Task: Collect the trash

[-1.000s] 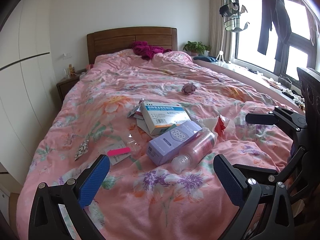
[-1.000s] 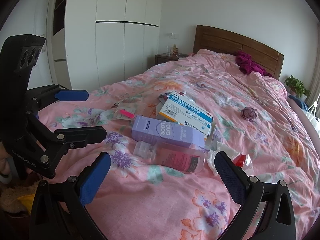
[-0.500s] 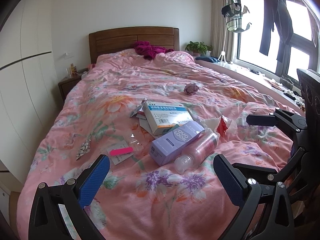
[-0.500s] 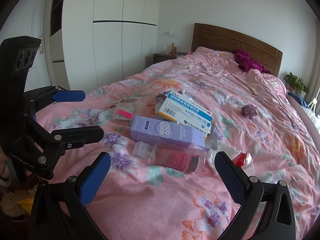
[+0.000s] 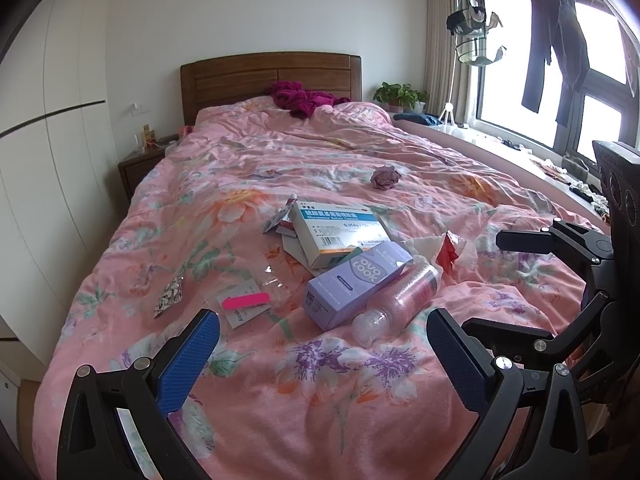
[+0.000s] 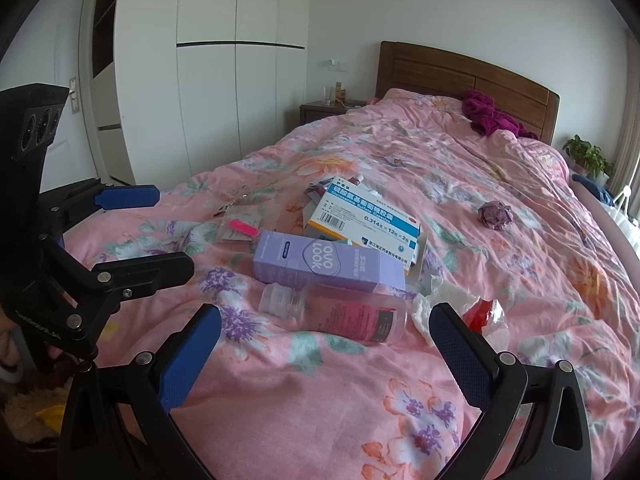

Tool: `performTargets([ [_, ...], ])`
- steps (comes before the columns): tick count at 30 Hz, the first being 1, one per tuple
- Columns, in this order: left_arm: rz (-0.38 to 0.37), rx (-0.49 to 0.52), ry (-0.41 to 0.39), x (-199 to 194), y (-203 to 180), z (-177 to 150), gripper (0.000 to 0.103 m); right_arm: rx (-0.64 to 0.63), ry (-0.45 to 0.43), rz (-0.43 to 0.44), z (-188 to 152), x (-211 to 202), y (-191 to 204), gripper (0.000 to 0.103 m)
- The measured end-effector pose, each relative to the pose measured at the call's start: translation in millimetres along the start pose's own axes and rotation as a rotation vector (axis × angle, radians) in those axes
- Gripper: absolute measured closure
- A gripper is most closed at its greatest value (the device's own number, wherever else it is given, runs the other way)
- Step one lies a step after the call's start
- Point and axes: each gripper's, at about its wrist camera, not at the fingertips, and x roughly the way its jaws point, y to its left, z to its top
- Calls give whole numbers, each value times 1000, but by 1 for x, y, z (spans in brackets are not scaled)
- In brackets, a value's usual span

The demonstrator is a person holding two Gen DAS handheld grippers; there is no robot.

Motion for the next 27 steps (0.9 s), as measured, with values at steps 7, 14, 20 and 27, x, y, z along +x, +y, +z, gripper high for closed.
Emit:
performTargets([
  [7,10,-9,23,2,7,0,0,14,18,6,0,3,-2,0],
  [14,35,-28,74,6,15,5,0,95,44,18,12,6,-15,0],
  [20,56,-39,100,8,24,3,0,280,208,56,26,38,-38,0],
  [27,39,-56,81,18,30,-5,0,520,477,115,15,101,-56,0],
])
